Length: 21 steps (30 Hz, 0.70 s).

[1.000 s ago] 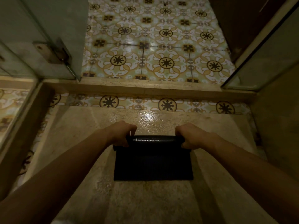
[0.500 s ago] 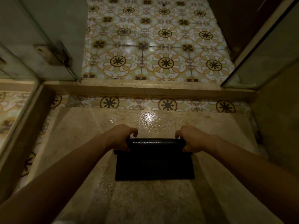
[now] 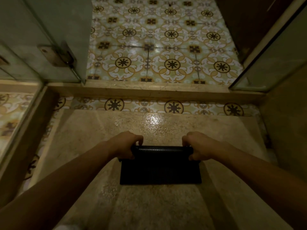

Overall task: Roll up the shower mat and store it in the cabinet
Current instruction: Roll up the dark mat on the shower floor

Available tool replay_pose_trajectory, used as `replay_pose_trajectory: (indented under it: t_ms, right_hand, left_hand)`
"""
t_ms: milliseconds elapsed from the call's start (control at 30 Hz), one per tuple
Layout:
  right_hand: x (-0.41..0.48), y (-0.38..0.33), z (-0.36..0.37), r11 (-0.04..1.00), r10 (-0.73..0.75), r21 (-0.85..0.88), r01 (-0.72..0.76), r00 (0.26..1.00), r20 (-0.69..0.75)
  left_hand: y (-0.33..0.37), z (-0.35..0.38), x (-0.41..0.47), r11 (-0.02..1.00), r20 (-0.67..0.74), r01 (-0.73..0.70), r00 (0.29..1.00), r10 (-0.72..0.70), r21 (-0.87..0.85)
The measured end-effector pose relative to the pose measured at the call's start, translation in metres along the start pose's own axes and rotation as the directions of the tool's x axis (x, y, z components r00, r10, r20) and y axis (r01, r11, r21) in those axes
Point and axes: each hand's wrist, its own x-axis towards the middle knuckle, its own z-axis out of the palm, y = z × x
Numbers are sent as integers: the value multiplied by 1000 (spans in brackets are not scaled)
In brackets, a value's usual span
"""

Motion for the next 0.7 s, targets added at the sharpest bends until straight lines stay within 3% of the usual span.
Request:
replay_pose_trajectory:
  t_ms: [200, 367, 567, 700]
  right_hand:
    - [-2, -3, 6, 1000, 5, 4, -5, 1000, 2]
    - [-5, -8, 8, 1000, -21, -9, 22, 995, 95]
    - [0, -3, -9, 998, 3, 54, -14, 979, 205]
    - [0, -10, -4, 999, 21, 42, -32, 973, 229]
  left_hand:
    - [-1, -8, -9, 995, 79, -11, 997, 19, -98]
    - [10, 1, -12, 997, 10, -53, 999, 53, 59]
    - [5, -13, -12, 998, 138, 20, 990, -11, -63]
    - [14, -9, -13, 998, 114, -31, 993, 24, 62]
